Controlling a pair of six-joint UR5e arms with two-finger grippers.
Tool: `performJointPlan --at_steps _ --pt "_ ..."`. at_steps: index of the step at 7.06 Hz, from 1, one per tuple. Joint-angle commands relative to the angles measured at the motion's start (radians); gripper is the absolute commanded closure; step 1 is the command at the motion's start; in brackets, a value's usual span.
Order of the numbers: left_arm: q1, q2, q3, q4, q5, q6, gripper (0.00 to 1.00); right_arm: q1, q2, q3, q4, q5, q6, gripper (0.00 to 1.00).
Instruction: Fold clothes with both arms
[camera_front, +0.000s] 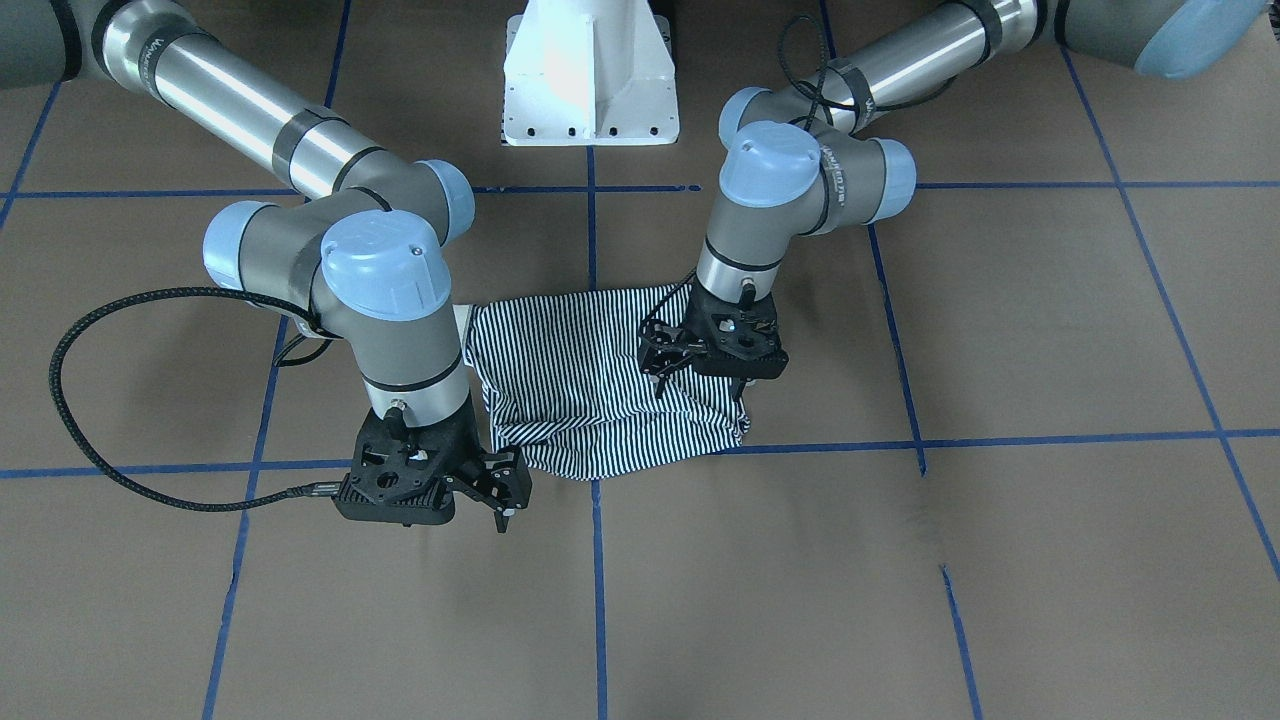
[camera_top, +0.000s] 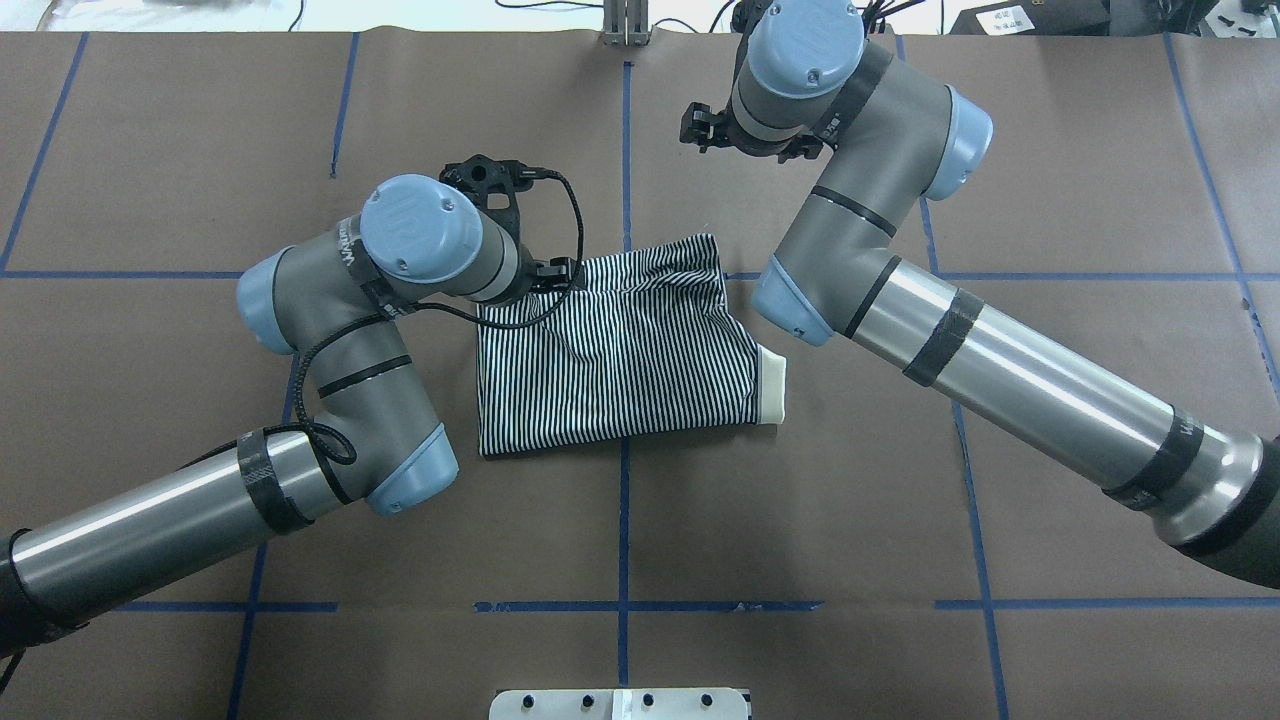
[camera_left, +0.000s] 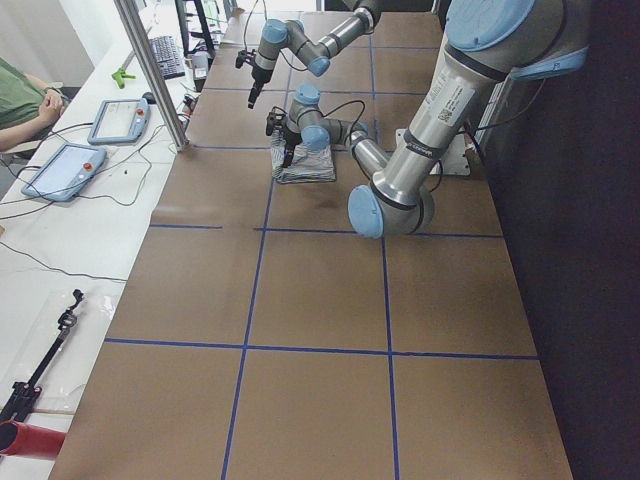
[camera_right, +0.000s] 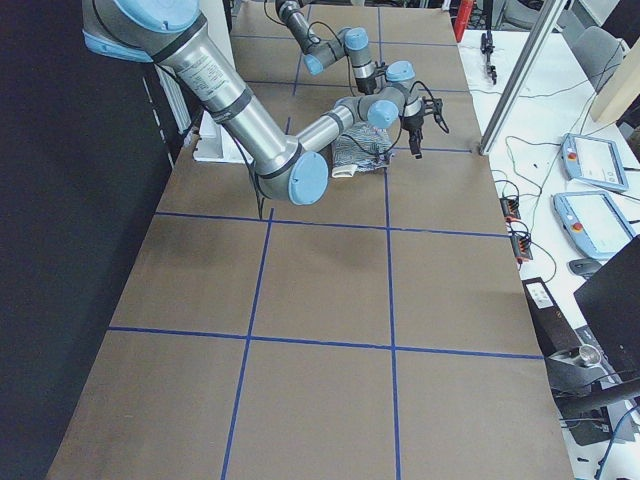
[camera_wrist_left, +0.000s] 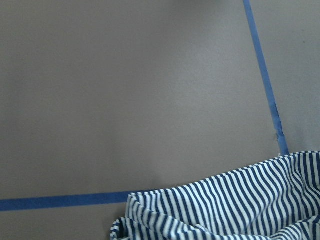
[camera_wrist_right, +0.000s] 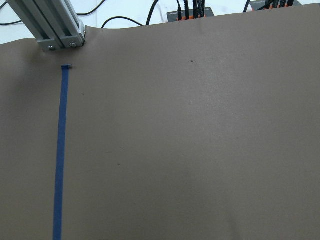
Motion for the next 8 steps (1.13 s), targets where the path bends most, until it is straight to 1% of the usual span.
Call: performJointPlan --at_steps 1,2,4,5,7,8 --pt "0.006 -0.018 0.062 0.017 0.008 -0.005 0.00 -0.001 -0.008 0.009 0.000 -0.001 -0.001 0.00" --pt "0.006 -0.018 0.086 0.009 0.052 0.001 0.00 -0.001 -0.009 0.007 0.000 -0.001 -0.001 0.00" --pt "-0.032 -0.009 0.093 0.001 0.063 0.093 0.00 -0.003 -0.008 0.009 0.000 -0.001 0.001 0.00" --pt "-0.060 0.042 0.093 -0.038 0.063 0.139 0.00 -0.003 -0.009 0.007 0.000 -0.001 0.001 0.00" --pt "-0.151 0.166 0.085 -0.213 0.054 0.321 0.00 -0.003 -0.011 0.009 0.002 -0.001 0.004 0.00" --pt "-0.184 0.166 0.084 -0.218 0.046 0.354 0.00 -0.010 -0.012 0.027 -0.005 -0.001 0.017 0.00"
